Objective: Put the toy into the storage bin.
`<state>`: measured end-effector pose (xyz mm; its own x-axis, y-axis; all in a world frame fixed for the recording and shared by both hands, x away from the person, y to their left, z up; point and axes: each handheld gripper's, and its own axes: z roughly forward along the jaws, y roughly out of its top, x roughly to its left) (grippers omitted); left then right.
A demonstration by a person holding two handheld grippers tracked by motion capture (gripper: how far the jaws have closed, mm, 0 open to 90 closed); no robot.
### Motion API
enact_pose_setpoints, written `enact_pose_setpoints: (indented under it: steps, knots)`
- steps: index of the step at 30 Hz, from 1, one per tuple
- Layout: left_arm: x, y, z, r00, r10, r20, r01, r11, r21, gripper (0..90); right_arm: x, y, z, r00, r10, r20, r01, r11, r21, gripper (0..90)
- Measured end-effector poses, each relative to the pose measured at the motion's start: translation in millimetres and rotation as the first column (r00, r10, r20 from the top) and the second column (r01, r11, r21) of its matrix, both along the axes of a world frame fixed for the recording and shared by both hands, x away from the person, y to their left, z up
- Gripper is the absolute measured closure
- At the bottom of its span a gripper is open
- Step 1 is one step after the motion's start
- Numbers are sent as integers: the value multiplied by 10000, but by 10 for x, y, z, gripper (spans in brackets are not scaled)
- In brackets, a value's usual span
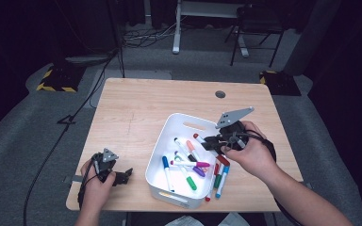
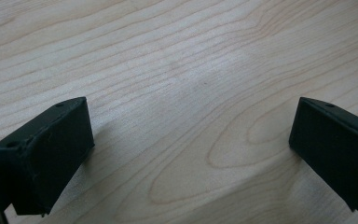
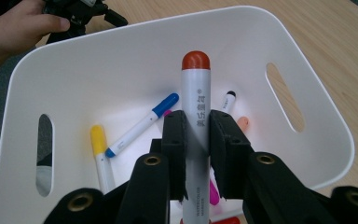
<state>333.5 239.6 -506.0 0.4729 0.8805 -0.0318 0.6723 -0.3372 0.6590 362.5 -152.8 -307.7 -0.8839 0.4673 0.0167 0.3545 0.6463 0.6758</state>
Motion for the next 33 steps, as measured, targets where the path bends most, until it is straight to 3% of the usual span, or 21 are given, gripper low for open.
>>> enact_pose_setpoints:
  steps: [17, 33]
  knots:
    - [4, -3, 5, 10000, 66, 12, -66, 10000, 70, 0, 165, 375, 27, 9997, 231, 123, -231, 9997, 34, 766]
    - [7, -3, 4, 10000, 51, 37, -52, 10000, 71, 0, 262, 491, -283, 9994, 227, -274, -259, 9920, -1232, 765]
